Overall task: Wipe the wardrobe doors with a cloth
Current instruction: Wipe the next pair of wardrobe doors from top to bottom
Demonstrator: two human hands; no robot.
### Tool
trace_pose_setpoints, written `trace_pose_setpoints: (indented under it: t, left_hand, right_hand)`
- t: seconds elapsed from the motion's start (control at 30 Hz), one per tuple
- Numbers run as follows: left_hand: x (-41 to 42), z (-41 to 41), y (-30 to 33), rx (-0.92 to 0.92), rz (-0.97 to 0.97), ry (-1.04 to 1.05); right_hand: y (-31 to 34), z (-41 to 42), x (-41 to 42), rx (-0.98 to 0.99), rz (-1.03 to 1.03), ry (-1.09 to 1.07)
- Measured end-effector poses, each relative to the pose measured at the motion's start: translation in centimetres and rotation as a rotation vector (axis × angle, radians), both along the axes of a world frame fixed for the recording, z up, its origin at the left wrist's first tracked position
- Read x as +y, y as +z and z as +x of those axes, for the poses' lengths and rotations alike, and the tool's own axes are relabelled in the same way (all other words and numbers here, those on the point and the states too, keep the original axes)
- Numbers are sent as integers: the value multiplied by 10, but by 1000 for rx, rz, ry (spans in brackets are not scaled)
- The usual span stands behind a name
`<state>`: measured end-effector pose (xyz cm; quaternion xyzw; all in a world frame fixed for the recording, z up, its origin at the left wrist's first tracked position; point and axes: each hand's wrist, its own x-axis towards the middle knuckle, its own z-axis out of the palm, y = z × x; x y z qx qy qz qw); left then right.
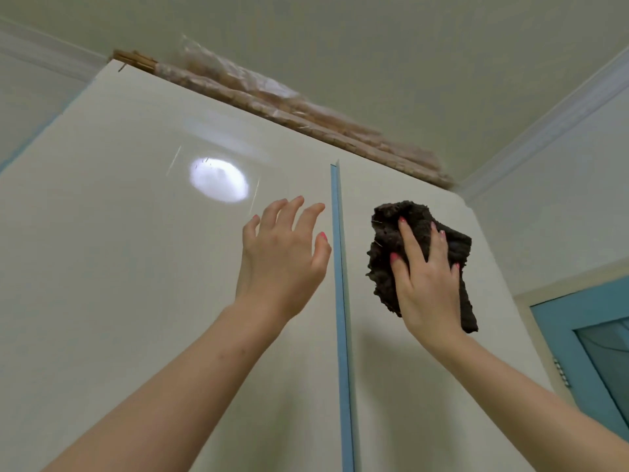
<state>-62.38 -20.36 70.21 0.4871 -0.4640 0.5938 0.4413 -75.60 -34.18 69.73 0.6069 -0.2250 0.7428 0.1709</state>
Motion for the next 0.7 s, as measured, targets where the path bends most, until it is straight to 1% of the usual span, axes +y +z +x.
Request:
trace_pose_setpoints:
  t: [0.13,0.23,0.33,0.4,0.5,0.6,0.7]
  left_hand:
    - [-27,-2,28,-22,7,60]
    - [-42,-5,42,-43,-17,105]
    - [-56,-9,40,-34,-65,95]
    - [-70,-12,35,-27,-78,134]
    - [-90,-18,38,-8,-71,263]
    - [-101,-27,45,41,-93,305]
    - [-108,-31,48,70,-120,341]
  right_hand:
    - [30,-9,-30,-91,73,140]
    - [60,-15,-49,-151,59,177]
    - [90,-15,-60,-163,2,186]
    - [107,-9,-67,-119,-63,182]
    - [134,6,-71,-2,-150,182]
    - [153,24,-72,134,-154,160]
    - [158,49,-81,282,-142,116]
